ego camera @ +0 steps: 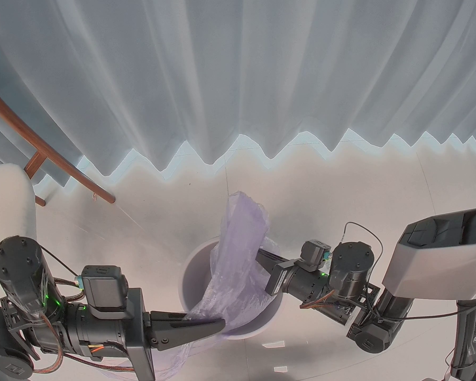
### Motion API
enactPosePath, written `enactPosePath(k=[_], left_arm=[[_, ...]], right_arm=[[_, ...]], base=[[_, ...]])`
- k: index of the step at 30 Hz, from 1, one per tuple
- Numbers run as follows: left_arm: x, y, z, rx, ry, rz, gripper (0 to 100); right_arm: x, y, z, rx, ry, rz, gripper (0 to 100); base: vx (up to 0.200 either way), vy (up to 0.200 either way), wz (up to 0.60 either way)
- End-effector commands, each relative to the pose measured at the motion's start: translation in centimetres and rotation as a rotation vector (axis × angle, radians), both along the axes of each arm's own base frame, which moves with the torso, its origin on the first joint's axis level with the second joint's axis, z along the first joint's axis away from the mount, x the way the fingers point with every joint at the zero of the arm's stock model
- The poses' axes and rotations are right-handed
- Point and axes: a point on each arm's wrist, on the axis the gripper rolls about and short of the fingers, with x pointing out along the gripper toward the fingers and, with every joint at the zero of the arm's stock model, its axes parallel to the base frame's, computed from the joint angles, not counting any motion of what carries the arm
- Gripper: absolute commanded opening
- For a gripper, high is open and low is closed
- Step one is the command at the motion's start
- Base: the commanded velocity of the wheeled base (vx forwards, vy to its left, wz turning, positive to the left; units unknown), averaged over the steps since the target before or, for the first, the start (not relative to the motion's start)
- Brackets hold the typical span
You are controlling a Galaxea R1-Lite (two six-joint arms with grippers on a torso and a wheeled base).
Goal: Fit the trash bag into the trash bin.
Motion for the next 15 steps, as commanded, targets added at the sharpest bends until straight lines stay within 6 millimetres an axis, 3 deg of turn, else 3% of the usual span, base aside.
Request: enactPosePath(k=[1, 15], left_arm=[[0.2, -0.2, -0.3, 0.009, 0.009, 0.0, 0], [0.6, -0.4, -0.7, 0.026, 0.028, 0.003, 0]], right_arm=[[-0.7, 0.7, -0.3, 0.005, 0.001, 0.029, 0], [-4.7, 1.9, -1.6, -0.051, 0.08, 0.141, 0]], base=[[0.0, 0.0, 0.0], [0.0, 0.0, 0.0]])
